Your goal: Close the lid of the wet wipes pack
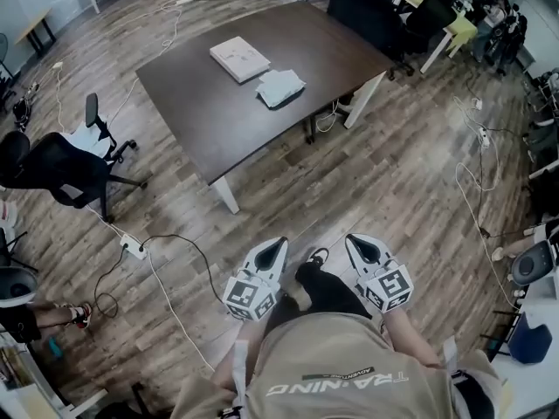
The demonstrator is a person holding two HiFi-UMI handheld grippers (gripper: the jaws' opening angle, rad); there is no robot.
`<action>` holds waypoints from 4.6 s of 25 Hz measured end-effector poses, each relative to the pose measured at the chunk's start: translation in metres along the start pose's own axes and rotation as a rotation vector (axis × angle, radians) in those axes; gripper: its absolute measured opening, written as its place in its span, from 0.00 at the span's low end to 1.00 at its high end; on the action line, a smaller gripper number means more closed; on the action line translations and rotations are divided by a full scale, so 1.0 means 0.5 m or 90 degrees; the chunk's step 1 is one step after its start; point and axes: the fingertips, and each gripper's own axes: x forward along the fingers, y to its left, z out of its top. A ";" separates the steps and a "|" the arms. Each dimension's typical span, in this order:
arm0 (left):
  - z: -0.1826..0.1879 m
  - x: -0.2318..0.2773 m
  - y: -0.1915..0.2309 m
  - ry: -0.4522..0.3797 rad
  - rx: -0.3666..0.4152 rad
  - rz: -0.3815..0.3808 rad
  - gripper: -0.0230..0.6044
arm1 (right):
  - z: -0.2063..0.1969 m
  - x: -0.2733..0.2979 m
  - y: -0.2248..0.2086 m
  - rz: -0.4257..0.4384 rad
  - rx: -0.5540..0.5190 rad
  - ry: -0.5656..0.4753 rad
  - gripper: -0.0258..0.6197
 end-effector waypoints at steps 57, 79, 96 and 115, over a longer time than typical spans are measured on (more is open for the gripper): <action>0.232 0.796 0.309 0.054 0.020 -0.095 0.05 | 0.232 0.473 -0.619 -0.014 0.023 -0.107 0.06; 0.220 0.914 0.478 0.105 0.058 -0.048 0.05 | 0.233 0.726 -0.698 0.075 0.038 -0.056 0.06; 0.296 1.091 0.600 0.053 -0.024 0.202 0.05 | 0.284 0.967 -0.881 0.363 0.009 -0.029 0.06; 0.284 1.039 0.744 0.039 -0.020 0.322 0.05 | 0.269 1.107 -0.872 0.411 -0.053 0.063 0.07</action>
